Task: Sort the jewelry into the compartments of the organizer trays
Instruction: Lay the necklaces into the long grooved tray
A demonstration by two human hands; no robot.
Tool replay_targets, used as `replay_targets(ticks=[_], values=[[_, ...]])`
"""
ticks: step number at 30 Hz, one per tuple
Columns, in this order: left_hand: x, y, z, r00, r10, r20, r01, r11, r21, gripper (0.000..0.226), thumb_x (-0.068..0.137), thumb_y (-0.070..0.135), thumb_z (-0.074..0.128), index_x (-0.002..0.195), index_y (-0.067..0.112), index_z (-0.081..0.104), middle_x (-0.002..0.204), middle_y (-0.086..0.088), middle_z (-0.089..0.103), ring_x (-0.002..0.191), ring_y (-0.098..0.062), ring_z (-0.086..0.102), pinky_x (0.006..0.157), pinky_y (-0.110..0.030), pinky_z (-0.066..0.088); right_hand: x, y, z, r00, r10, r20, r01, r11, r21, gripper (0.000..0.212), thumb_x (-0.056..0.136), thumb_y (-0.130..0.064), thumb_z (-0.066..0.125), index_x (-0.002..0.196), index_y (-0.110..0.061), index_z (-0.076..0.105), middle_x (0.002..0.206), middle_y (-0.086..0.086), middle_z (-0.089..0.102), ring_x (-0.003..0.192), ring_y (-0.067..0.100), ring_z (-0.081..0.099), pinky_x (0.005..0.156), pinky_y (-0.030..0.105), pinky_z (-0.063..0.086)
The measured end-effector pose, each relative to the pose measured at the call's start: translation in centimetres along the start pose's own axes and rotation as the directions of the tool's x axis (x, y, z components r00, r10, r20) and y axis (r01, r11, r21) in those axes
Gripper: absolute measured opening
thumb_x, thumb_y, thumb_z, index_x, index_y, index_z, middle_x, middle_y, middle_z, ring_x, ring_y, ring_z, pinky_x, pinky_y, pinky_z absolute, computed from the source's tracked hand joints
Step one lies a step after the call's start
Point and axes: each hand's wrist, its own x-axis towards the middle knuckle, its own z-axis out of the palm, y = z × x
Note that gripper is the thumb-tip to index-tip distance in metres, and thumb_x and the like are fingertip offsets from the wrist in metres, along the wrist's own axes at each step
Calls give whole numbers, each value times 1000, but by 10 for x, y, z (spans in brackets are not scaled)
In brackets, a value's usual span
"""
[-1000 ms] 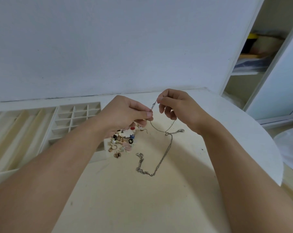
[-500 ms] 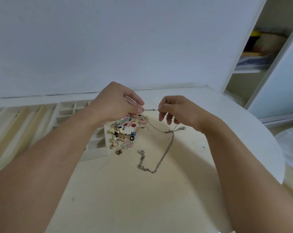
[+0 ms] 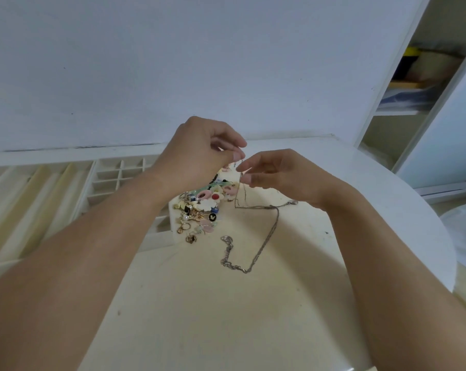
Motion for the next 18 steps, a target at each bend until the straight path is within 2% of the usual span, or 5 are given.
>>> replay_targets(ticks=[3, 8, 11, 14, 18], values=[[0, 0, 2, 999, 30, -20, -31, 1000, -5, 13, 87, 15, 76, 98, 22, 76, 84, 11, 76, 74, 4, 67, 63, -1, 41, -1, -3, 2, 998, -58, -35, 59, 998, 36, 14, 89, -26, 76, 100, -17, 76, 98, -2, 78, 95, 23, 71, 89, 40, 55], [1, -1, 2, 997, 19, -69, -21, 999, -31, 13, 88, 17, 76, 100, 23, 76, 87, 11, 76, 72, 6, 65, 63, -1, 40, -2, -4, 0, 993, -86, -78, 91, 994, 58, 13, 90, -26, 74, 92, -13, 76, 89, 3, 78, 85, 20, 73, 77, 32, 54], [2, -4, 3, 993, -66, -94, 57, 994, -95, 19, 91, 24, 72, 110, 25, 72, 95, 11, 75, 82, -3, 70, 68, -13, 48, -2, -6, -2, 979, -137, -153, 161, 974, 157, 11, 93, -24, 72, 91, -13, 73, 89, 6, 77, 81, 20, 71, 75, 34, 53], [1, -6, 10, 983, -180, 21, 181, 966, -186, 25, 97, 24, 63, 122, 24, 67, 105, 10, 74, 94, -5, 70, 87, -28, 55, -2, -13, -2, 946, -165, -281, 245, 929, 279, 10, 95, -20, 69, 93, -11, 71, 86, 8, 75, 78, 21, 66, 70, 33, 50], [-4, 0, 23, 962, -171, 214, 231, 928, -294, 27, 101, 26, 56, 126, 24, 66, 110, 15, 74, 107, -2, 67, 103, -38, 51, -4, -30, -8, 885, -145, -443, 300, 904, 305, 10, 96, -21, 68, 95, -12, 72, 85, 4, 75, 78, 20, 67, 66, 29, 50]])
